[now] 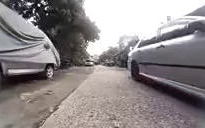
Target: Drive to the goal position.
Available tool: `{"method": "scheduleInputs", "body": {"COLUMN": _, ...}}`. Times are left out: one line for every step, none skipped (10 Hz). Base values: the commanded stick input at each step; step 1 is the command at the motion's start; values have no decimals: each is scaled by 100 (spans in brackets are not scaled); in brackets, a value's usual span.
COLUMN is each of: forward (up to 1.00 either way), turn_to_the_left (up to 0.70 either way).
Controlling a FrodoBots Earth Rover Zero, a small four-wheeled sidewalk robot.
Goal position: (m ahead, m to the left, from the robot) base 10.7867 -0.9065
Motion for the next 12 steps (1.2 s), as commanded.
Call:
{"method": "scheduleInputs", "body": {"forward": 70, "turn_to_the_left": 0}}
{"method": "scheduleInputs", "body": {"forward": 70, "turn_to_the_left": 0}}
{"method": "scheduleInputs", "body": {"forward": 70, "turn_to_the_left": 0}}
{"method": "scheduleInputs", "body": {"forward": 70, "turn_to_the_left": 0}}
{"method": "scheduleInputs", "body": {"forward": 70, "turn_to_the_left": 0}}
{"method": "scheduleInputs", "body": {"forward": 70, "turn_to_the_left": 0}}
{"method": "scheduleInputs", "body": {"forward": 70, "turn_to_the_left": 0}}
{"method": "scheduleInputs", "body": {"forward": 70, "turn_to_the_left": 0}}
{"method": "scheduleInputs", "body": {"forward": 70, "turn_to_the_left": 0}}
{"method": "scheduleInputs", "body": {"forward": 70, "turn_to_the_left": 0}}
{"method": "scheduleInputs", "body": {"forward": 70, "turn_to_the_left": 0}}
{"method": "scheduleInputs", "body": {"forward": 70, "turn_to_the_left": 0}}
